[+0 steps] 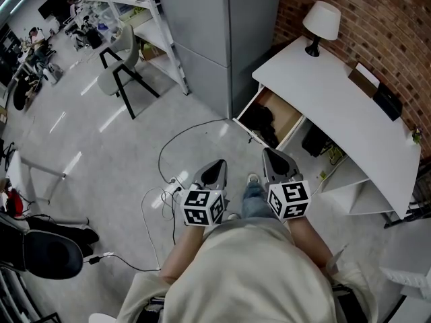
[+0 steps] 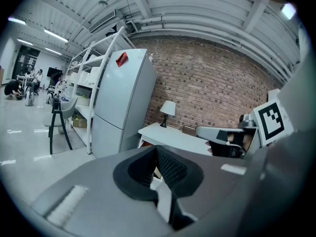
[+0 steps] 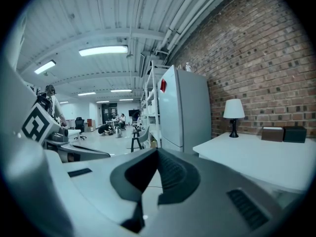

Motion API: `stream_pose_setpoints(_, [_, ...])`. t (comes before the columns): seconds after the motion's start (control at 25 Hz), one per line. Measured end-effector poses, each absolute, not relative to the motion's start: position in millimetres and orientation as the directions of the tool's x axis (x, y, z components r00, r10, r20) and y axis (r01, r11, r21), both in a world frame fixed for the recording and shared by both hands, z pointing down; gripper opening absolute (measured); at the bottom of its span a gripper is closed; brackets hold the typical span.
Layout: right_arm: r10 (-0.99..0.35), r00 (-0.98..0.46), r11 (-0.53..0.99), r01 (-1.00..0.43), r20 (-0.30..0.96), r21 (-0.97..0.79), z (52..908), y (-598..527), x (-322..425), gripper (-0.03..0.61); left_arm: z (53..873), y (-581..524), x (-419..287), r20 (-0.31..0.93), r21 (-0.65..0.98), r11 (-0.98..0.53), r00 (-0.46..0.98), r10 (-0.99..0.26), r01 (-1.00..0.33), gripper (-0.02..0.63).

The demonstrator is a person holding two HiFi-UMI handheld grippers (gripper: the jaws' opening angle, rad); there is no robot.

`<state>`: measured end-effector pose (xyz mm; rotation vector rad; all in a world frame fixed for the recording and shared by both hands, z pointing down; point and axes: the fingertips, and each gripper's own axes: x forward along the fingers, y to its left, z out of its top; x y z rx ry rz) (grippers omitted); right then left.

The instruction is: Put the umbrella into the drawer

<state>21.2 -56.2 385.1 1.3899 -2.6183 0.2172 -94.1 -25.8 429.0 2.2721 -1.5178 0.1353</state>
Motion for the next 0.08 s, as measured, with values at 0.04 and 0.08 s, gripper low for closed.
stream_pose_setpoints(0.04, [-0.804,-0.553,0.556,-0.829,0.218,-0.05,385.9,-56.9,20.7,0.002,430.2,-26.4,-94.5,0.3,0.276,-0.327,0.404,-0.864,-0.904,0.011])
stream_pose_setpoints(0.08, [-0.803,-0.554,0.558,-0.828,0.22,-0.052,386.8,-57.6,20.1,0.002,431.4,-27.0,-94.9,0.301,0.277,-0.326,0.404,-0.864,-0.904,0.011])
